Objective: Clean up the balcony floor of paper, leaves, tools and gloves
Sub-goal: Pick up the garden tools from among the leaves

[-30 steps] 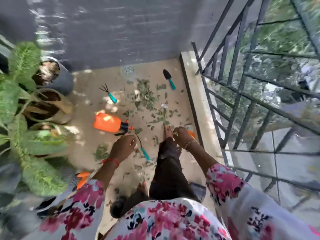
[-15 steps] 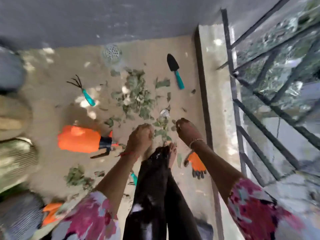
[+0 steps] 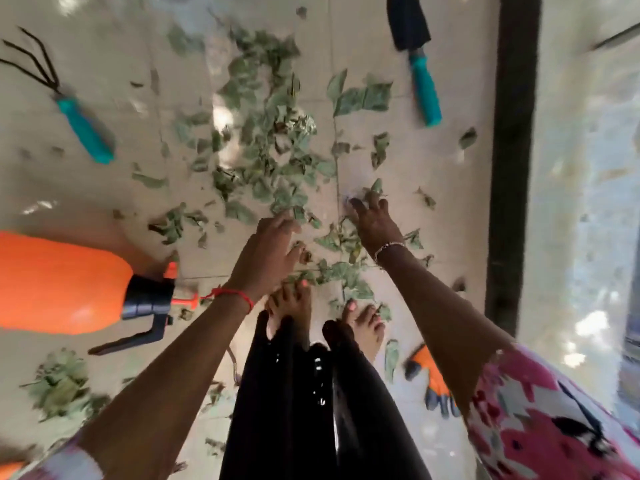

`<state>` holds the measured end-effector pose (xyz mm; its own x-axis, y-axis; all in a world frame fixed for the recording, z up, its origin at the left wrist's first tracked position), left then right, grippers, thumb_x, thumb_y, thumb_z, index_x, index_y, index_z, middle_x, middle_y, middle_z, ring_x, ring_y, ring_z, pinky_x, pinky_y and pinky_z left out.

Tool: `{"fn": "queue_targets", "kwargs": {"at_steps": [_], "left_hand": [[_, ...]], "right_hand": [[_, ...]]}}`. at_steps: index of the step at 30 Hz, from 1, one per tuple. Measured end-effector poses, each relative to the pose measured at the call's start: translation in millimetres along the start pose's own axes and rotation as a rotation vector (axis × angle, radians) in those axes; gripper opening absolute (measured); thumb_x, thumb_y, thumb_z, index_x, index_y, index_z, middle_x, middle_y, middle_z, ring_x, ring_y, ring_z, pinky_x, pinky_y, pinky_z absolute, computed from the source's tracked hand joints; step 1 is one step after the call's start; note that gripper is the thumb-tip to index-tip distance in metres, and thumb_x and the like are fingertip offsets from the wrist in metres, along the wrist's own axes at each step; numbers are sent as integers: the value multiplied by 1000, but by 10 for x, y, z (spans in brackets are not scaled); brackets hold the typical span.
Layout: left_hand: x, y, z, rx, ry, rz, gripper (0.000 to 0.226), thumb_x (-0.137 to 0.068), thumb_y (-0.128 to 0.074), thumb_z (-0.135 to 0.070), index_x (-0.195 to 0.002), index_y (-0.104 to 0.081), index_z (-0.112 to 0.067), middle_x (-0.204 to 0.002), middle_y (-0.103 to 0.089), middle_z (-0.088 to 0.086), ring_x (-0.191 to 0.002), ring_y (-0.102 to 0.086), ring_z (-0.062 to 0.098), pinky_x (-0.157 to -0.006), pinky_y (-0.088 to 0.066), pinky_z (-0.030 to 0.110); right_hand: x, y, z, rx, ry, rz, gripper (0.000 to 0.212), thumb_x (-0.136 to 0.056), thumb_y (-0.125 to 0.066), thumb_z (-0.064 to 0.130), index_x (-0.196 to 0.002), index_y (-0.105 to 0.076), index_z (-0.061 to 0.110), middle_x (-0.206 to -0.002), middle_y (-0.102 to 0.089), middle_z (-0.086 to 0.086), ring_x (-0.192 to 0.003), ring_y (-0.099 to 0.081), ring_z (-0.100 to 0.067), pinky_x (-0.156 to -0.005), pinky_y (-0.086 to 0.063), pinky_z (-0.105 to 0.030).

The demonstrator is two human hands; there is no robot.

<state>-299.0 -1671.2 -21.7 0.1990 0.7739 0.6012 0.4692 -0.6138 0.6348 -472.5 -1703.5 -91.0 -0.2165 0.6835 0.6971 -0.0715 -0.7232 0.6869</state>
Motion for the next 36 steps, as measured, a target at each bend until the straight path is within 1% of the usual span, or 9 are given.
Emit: {"fn": "queue_targets", "kwargs": {"at_steps": [5,11,16,21,25,28,30,34,36], "left_hand": [[83,-1,134,16,28,-4,28,-89,-59,-10,-117,-55,-6,-127,-47,9,-122,-40,27,-92,-44,41],[304,282,-166,43,59,13,30,-92,-55,-11,-121,-53,-5,-131,-45,7,-125,-36,24,-94,-44,36],[657,787,-618,99,80,1,30,-92,-55,-12,-121,-53,-5,-134,-44,8,-127,-36,24,-95,-43,35],[1312,1798,-1230,223,46,-46,32,-89,-56,-12,-121,-53,-14,-130,-45,6,-122,-42,22,-98,-40,32],[1980,2564,-1341,371,86,-64,38,-82,-53,-20,-119,-56,-12,-126,-50,8,-121,-48,28,-103,-40,38],[2566,3186,-1588,321,81,-49,50,-92,-55,-16,-139,-40,-9,-148,-33,3,-138,-32,16,-108,-24,20],[2920,3550,-1750,342,41,-94,53,-93,-54,-11,-142,-33,-8,-149,-29,3,-139,-29,16,-107,-19,14],[3716,4060,-1903,391,76,-223,56,-90,-58,-5,-141,-32,-5,-147,-32,8,-136,-34,16,-91,-20,-3],[4055,4183,-1933,478,125,-274,53,-89,-59,-2,-137,-39,-1,-143,-41,14,-132,-40,18,-95,-29,4]], "right_hand": [[61,65,0,15,-10,-118,37,-90,-38,-9,-126,-45,-5,-132,-42,-22,-120,-40,-34,-89,-45,-42],[508,556,140,19,-65,-306,21,-79,-55,-8,-92,-68,2,-95,-67,-15,-105,-48,-32,-86,-38,-39],[1011,1229,361,-212,-100,-199,19,-88,-54,6,-99,-67,-2,-102,-64,-19,-104,-53,-31,-87,-42,-35],[1770,2258,842,-505,-84,-220,11,-84,-52,-8,-89,-62,-9,-87,-62,-17,-71,-55,-15,-71,-46,-17],[2479,3075,1419,-409,57,-193,19,-82,-53,-8,-89,-70,-4,-96,-68,-17,-90,-63,-28,-77,-42,-19],[3000,3579,1816,-508,144,-311,22,-81,-53,-12,-94,-69,-5,-97,-68,-19,-85,-65,-17,-83,-52,-30],[3285,3878,2072,-649,146,-376,21,-82,-54,-10,-95,-68,-3,-96,-69,-17,-79,-63,-2,-80,-53,-23],[3932,4380,2681,-643,346,-528,29,-67,-57,-16,-81,-72,4,-83,-72,-11,-77,-66,-15,-75,-45,-12],[4217,4515,2904,-659,417,-521,26,-64,-59,-16,-77,-72,3,-80,-72,-11,-75,-64,-16,-72,-43,-12]]}}
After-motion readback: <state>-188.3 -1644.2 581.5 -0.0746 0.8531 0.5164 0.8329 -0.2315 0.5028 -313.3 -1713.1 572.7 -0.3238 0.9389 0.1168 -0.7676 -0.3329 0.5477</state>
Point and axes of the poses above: each hand's wrist, its own x-axis away from the middle knuckle, its own y-axis out of the back of the hand, z = x × y, the point moved 5 cm from there along -x, towards the middle knuckle
